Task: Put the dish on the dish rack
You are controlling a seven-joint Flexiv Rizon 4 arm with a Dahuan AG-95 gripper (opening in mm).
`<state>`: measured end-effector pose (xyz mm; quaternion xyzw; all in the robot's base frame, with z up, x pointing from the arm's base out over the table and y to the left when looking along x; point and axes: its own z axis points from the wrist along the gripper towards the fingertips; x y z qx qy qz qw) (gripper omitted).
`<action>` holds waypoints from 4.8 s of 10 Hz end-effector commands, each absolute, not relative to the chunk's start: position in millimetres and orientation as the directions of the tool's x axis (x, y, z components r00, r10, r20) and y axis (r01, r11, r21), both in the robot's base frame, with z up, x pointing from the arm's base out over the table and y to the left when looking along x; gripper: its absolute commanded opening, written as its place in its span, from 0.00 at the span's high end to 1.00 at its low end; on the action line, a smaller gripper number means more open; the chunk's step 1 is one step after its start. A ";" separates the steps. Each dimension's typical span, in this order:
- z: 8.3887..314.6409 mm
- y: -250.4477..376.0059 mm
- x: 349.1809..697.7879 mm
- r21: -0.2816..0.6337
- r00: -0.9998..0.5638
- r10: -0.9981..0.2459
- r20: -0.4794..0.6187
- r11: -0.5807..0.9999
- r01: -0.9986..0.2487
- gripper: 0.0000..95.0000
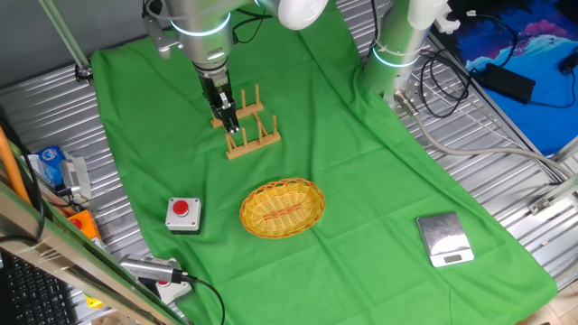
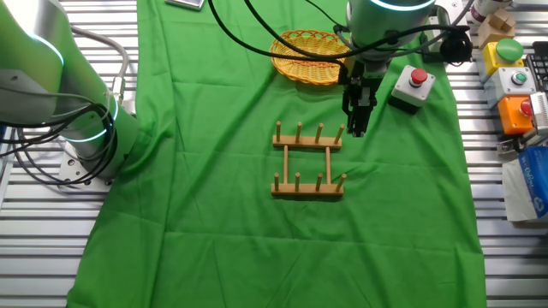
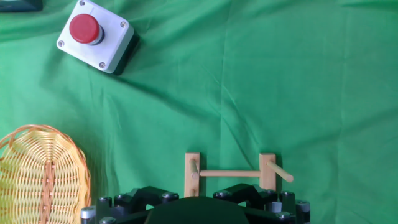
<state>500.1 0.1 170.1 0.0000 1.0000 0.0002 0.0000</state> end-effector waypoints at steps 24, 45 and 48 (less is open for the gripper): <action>172.9 81.4 518.3 0.109 -0.964 -0.267 -0.022 0.957 -0.267 1.00; 134.8 216.7 508.4 0.163 -0.977 -0.212 -0.041 0.963 -0.215 1.00; 121.6 248.2 500.6 0.154 -0.984 -0.172 -0.047 0.972 -0.177 1.00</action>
